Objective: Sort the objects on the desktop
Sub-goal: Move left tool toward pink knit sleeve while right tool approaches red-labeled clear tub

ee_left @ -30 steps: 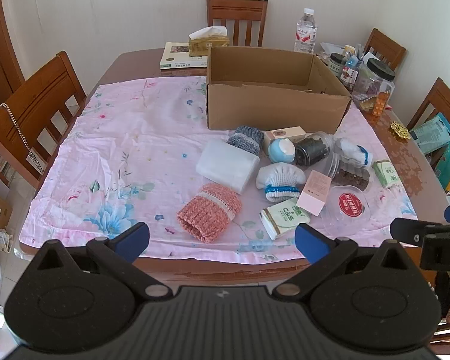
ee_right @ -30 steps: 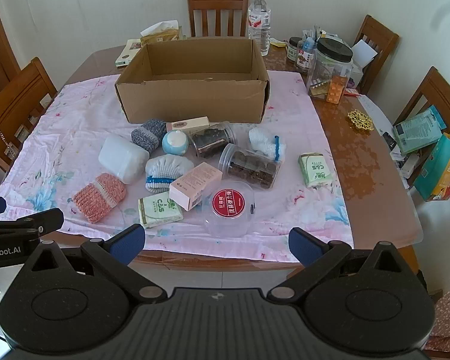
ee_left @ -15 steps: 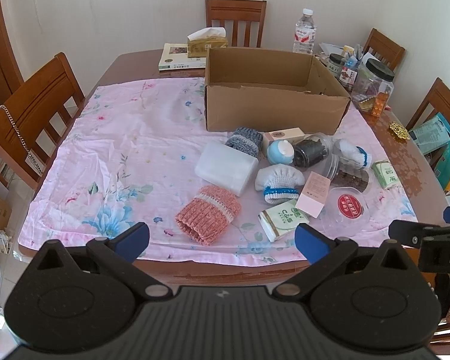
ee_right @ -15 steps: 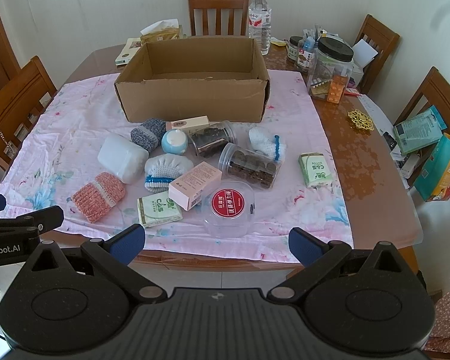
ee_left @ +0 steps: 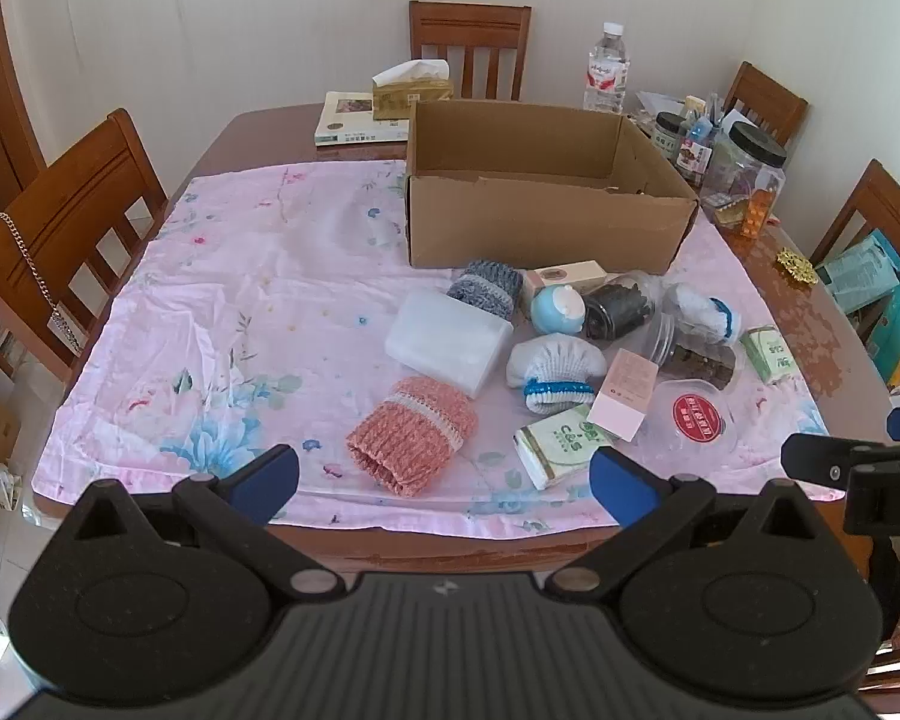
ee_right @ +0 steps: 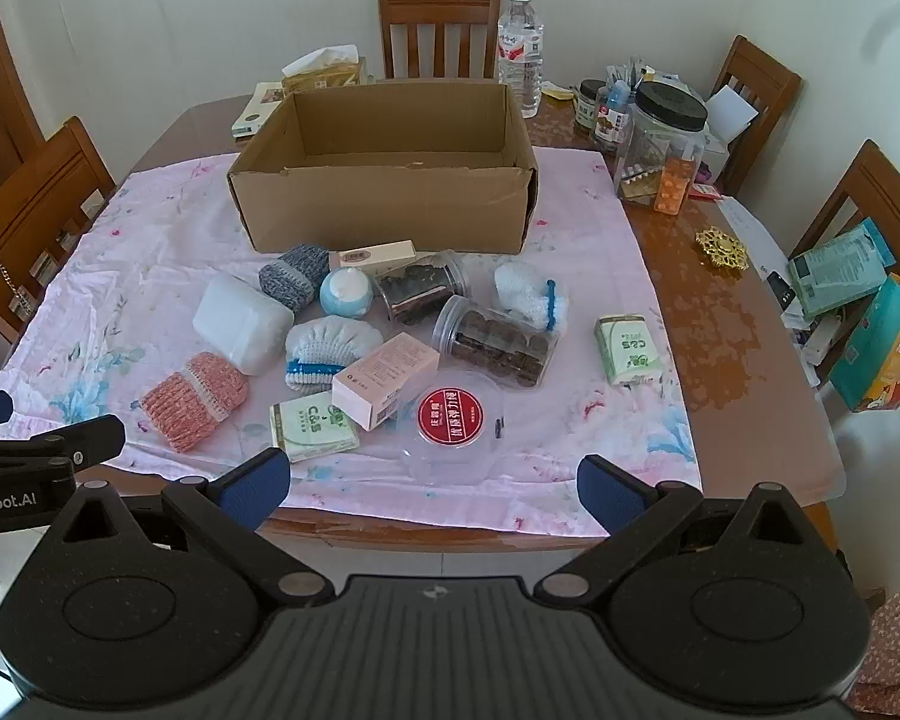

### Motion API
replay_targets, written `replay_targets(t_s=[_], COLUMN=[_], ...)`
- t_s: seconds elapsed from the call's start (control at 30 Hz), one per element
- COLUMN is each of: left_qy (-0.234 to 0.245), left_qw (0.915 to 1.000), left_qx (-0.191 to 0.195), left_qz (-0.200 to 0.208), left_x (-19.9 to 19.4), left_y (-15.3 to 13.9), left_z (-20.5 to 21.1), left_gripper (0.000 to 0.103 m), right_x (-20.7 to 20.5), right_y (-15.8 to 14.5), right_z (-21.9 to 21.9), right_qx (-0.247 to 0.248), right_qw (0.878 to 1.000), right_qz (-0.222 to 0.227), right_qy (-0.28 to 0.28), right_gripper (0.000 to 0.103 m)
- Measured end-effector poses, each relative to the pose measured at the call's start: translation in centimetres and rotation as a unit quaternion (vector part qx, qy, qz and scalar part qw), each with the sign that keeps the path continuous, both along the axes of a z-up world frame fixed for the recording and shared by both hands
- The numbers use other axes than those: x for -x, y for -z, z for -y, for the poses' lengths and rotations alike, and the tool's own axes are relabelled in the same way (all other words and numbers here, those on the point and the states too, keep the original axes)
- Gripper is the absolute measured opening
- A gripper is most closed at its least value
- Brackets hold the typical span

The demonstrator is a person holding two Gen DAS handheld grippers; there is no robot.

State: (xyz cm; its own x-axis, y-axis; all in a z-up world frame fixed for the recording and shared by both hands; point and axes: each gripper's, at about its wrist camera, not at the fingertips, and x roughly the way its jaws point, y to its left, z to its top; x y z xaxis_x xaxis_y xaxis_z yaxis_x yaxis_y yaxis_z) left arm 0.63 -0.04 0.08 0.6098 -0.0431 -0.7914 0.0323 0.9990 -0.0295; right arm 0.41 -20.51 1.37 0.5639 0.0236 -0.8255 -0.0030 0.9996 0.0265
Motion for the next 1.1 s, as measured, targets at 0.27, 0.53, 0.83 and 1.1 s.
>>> replay_targets(t_s=[0.27,0.53,0.83,1.1], left_qy=[0.003,0.008,0.004,-0.024], left_qw=[1.0,0.9998,0.9998,0.999], left_qx=[-0.002,-0.002,0.005,-0.021], left_qz=[0.008,0.017,0.021,0.03], left_x=[0.0,-0.1,0.0,0.0], left_y=[0.1,0.2,0.5,1.3], left_z=[0.6,1.3,2.3,2.8], left_gripper=[0.102,0.102,0.103,0.102], right_x=[-0.5,-0.9,-1.7,-2.2], right_y=[0.1,0.4,0.9,1.3], right_z=[0.4,1.2,2.4,3.4], right_qx=[0.005,0.002,-0.006,-0.017], right_qw=[1.0,0.999,0.998,0.993], right_qz=[0.008,0.02,0.025,0.067], right_qy=[-0.016,-0.033,-0.056,-0.098], right_gripper=[0.103,0.103,0.103,0.103])
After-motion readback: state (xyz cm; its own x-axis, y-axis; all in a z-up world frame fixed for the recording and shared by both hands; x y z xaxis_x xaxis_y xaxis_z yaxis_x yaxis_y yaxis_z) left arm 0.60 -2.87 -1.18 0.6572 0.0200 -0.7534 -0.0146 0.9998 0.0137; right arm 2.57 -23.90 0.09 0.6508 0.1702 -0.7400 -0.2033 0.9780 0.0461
